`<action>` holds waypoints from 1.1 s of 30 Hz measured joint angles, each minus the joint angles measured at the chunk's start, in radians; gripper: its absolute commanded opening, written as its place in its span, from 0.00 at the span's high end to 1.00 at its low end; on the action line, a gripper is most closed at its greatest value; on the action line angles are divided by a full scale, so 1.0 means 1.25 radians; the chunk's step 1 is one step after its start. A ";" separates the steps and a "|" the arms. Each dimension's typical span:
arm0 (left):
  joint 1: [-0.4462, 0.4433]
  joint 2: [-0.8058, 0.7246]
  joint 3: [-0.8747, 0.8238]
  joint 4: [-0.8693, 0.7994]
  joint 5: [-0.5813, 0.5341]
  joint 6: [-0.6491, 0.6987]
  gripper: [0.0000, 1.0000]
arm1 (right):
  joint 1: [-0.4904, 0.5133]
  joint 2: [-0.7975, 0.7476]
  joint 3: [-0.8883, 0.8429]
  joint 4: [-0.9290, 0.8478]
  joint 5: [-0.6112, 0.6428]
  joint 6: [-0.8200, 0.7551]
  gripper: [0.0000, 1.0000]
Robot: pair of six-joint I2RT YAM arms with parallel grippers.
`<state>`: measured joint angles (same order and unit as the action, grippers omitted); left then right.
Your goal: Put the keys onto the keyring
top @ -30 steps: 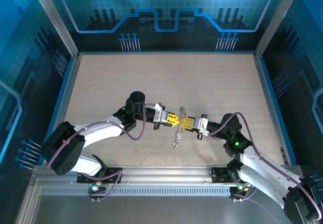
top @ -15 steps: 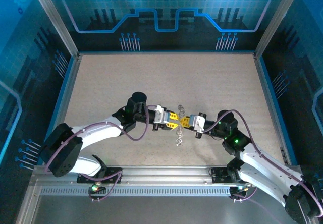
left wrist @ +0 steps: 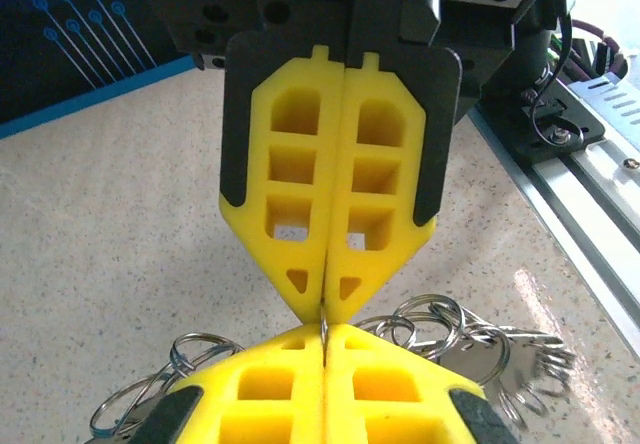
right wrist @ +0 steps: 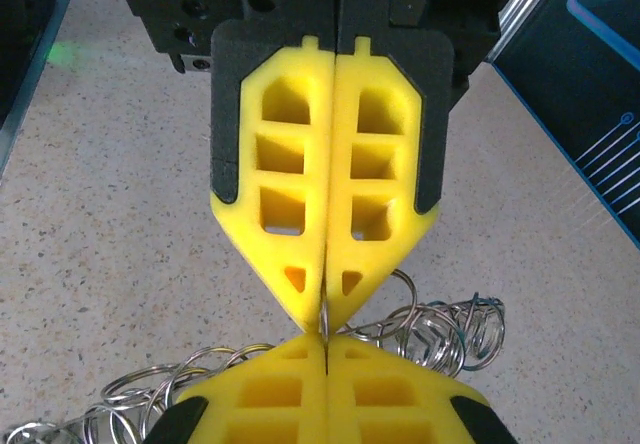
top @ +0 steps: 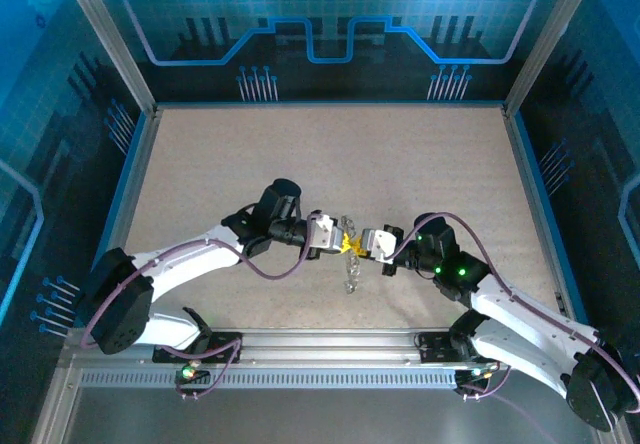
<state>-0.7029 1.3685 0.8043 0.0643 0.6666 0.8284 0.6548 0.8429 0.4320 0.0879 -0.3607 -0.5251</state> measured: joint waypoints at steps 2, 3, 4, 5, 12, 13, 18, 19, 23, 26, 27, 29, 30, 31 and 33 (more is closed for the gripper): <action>-0.004 0.001 0.015 -0.029 -0.014 0.013 1.00 | 0.000 0.000 0.000 0.000 0.002 0.000 1.00; -0.005 0.001 0.020 -0.038 -0.017 0.015 1.00 | 0.000 -0.001 0.000 0.001 0.002 0.001 0.95; -0.006 0.001 0.021 -0.042 -0.019 0.016 1.00 | -0.001 -0.002 0.000 0.002 0.001 0.004 0.87; -0.006 0.001 0.021 -0.042 -0.019 0.016 1.00 | -0.002 -0.003 -0.001 0.003 -0.003 0.010 0.84; 0.005 -0.003 -0.014 0.061 0.009 -0.058 1.00 | -0.071 -0.029 -0.037 0.082 -0.096 0.054 0.81; 0.009 -0.004 -0.022 0.081 0.016 -0.073 1.00 | -0.077 -0.032 -0.039 0.092 -0.107 0.060 0.81; 0.016 -0.004 -0.056 0.170 0.052 -0.135 1.00 | -0.096 -0.036 -0.040 0.132 -0.154 0.074 0.80; 0.016 -0.004 -0.060 0.185 0.059 -0.142 1.00 | -0.097 -0.036 -0.040 0.134 -0.159 0.077 0.80; 0.017 -0.004 -0.074 0.243 0.073 -0.182 1.00 | -0.106 -0.035 -0.040 0.146 -0.186 0.082 0.78; 0.017 -0.002 -0.084 0.302 0.081 -0.212 1.00 | -0.111 -0.034 -0.042 0.150 -0.198 0.091 0.70; 0.017 -0.001 -0.085 0.321 0.088 -0.223 1.00 | -0.112 -0.034 -0.043 0.151 -0.200 0.090 0.71; 0.017 0.004 -0.087 0.358 0.097 -0.241 1.00 | -0.114 -0.034 -0.047 0.152 -0.203 0.091 0.71; 0.017 0.006 -0.089 0.377 0.099 -0.248 1.00 | -0.117 -0.034 -0.047 0.151 -0.204 0.091 0.72; 0.017 0.009 -0.093 0.396 0.101 -0.257 1.00 | -0.117 -0.034 -0.047 0.152 -0.203 0.092 0.72; 0.017 0.014 -0.103 0.429 0.109 -0.271 1.00 | -0.119 -0.036 -0.047 0.152 -0.203 0.093 0.78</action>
<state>-0.6815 1.3861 0.6758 0.6006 0.8028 0.4892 0.5064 0.7975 0.3729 0.2783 -0.6144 -0.4091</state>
